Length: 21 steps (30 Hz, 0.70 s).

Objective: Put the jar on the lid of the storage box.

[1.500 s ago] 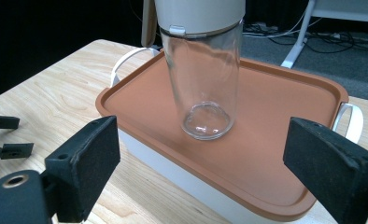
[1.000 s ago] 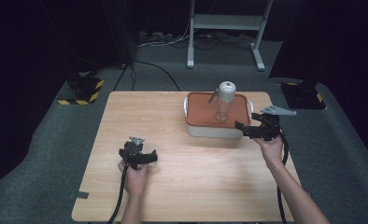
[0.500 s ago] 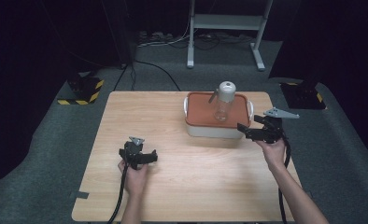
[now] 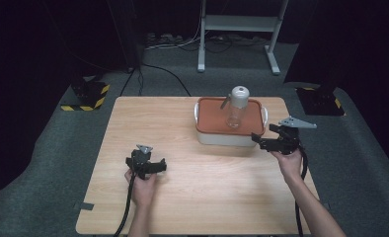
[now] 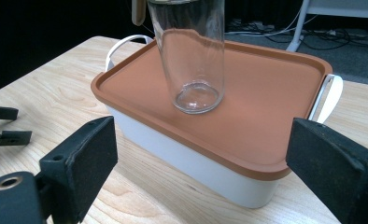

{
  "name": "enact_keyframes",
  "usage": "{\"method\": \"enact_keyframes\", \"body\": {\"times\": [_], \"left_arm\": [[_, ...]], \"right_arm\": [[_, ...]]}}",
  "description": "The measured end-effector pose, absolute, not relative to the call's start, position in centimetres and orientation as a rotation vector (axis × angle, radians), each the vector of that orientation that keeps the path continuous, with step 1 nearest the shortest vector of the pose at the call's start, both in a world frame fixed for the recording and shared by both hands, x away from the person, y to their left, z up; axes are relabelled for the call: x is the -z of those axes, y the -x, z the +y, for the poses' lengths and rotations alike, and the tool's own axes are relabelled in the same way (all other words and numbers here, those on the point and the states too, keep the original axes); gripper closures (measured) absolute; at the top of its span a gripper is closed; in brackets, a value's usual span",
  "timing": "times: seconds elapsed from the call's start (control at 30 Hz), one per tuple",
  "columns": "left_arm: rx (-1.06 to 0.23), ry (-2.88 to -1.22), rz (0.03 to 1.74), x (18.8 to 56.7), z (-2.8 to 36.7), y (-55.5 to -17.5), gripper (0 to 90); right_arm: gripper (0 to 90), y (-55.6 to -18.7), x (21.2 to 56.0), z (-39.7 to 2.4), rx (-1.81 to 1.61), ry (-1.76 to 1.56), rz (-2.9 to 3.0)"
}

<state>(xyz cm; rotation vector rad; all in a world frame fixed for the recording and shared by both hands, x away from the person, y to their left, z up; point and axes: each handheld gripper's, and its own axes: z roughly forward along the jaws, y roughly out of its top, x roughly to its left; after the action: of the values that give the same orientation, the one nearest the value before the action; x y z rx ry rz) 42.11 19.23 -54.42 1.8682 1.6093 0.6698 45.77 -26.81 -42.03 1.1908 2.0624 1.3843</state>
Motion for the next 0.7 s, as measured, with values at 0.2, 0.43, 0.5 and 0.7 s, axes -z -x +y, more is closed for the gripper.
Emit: {"method": "enact_keyframes", "body": {"times": [0.2, 0.43, 0.5, 0.7], "left_arm": [[-0.669, -1.869, 1.610, 54.4, 19.2, -42.1, 0.9], [-0.669, -1.868, 1.610, 54.4, 19.2, -42.1, 0.9], [-0.669, -1.869, 1.610, 54.4, 19.2, -42.1, 0.9], [-0.669, -1.869, 1.610, 54.4, 19.2, -42.1, 0.9]], "right_arm": [[8.7, -45.7, 42.5, -26.9, -1.384, -1.194, 2.066], [8.8, -45.5, 43.0, -26.9, -1.374, -1.202, 2.070], [8.8, -45.5, 43.1, -26.9, -1.370, -1.197, 2.071], [8.7, -45.3, 43.5, -27.0, -1.355, -1.198, 2.075]]}}
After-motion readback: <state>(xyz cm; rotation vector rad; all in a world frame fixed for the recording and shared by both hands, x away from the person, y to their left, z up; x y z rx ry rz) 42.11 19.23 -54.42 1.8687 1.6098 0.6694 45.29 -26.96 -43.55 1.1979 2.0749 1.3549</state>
